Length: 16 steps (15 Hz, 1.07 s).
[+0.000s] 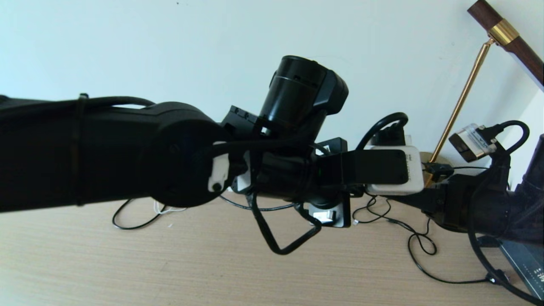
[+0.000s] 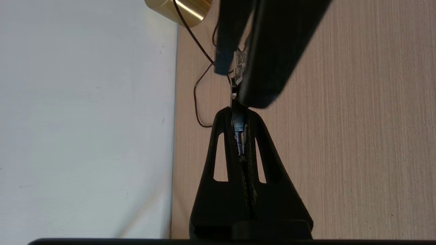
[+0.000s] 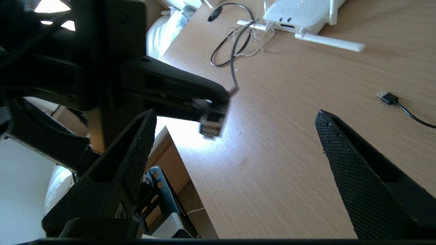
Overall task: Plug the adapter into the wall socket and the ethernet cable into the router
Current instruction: Hand it to the other hand
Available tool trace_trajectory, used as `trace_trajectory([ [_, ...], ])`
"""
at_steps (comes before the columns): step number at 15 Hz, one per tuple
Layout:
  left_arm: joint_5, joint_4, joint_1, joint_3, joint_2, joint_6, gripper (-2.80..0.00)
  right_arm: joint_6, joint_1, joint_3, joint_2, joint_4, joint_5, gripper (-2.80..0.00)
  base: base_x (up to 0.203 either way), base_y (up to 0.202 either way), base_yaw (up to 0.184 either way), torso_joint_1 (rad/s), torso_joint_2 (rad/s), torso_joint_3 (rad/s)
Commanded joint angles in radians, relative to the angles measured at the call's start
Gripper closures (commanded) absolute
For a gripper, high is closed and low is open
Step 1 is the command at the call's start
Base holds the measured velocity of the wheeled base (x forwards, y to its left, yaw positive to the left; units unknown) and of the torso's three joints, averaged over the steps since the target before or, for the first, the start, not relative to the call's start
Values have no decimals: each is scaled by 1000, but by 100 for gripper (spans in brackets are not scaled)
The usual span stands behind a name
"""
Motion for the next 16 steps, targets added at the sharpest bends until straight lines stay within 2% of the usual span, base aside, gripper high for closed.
trace_trajectory([
  [1, -1, 0, -2, 10, 0, 5, 0, 3, 4, -5, -23, -3, 3, -280, 0, 0, 0, 0, 0, 0],
  [7, 14, -13, -10, 93, -45, -7, 0, 34, 5, 68, -82, -1, 4, -280, 0, 0, 0, 0, 0, 0],
  [11, 26, -68, -8, 113, -40, -23, 0, 33, 5, 70, -72, 3, 4, -280, 0, 0, 0, 0, 0, 0],
  [15, 28, -80, -8, 177, -80, -38, 0, 36, 20, 89, -83, 2, 7, -280, 0, 0, 0, 0, 0, 0],
  [16, 28, -80, -8, 179, -80, -38, 0, 35, 45, 100, -83, 2, 5, -280, 0, 0, 0, 0, 0, 0],
])
